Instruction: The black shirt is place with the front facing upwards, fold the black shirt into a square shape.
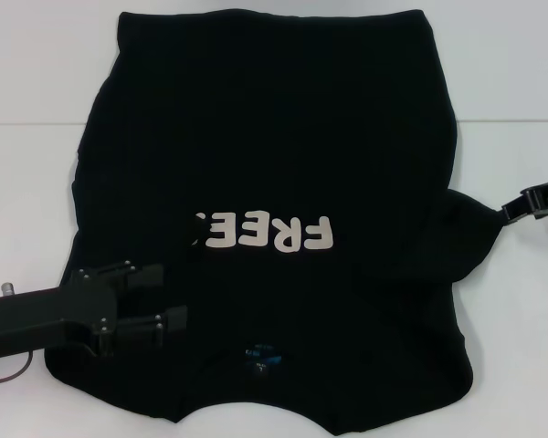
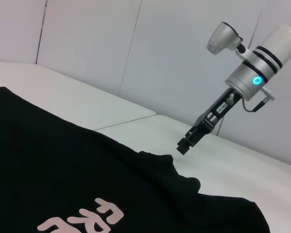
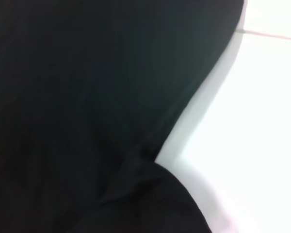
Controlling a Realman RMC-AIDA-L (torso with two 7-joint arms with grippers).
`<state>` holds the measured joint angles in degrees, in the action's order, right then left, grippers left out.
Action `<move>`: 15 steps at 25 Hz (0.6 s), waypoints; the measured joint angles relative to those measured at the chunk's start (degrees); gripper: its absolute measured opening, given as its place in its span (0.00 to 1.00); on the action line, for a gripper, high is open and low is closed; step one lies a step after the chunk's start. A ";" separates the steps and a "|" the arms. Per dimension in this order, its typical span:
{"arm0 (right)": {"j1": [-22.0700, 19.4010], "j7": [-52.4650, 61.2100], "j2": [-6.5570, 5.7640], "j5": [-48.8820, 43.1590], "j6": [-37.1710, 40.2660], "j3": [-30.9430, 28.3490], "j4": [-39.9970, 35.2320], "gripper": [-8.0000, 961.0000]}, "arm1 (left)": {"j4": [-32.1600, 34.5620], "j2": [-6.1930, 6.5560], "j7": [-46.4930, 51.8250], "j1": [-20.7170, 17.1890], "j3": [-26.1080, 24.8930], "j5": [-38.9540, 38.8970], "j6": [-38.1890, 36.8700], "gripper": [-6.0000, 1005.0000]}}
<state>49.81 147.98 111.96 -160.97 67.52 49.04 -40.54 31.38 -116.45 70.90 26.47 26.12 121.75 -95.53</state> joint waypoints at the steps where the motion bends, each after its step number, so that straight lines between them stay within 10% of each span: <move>1: 0.12 -0.19 0.10 0.09 -0.58 0.05 0.40 0.58 | 0.00 0.00 0.06 0.00 0.00 0.01 0.00 0.80; 15: 2.04 -1.51 0.84 0.05 -8.25 0.50 7.18 0.58 | 0.00 0.10 0.76 -0.01 -0.27 0.07 0.04 0.80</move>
<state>51.86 146.46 112.80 -160.92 59.27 49.55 -33.36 31.37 -116.36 71.65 26.46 25.84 121.82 -95.49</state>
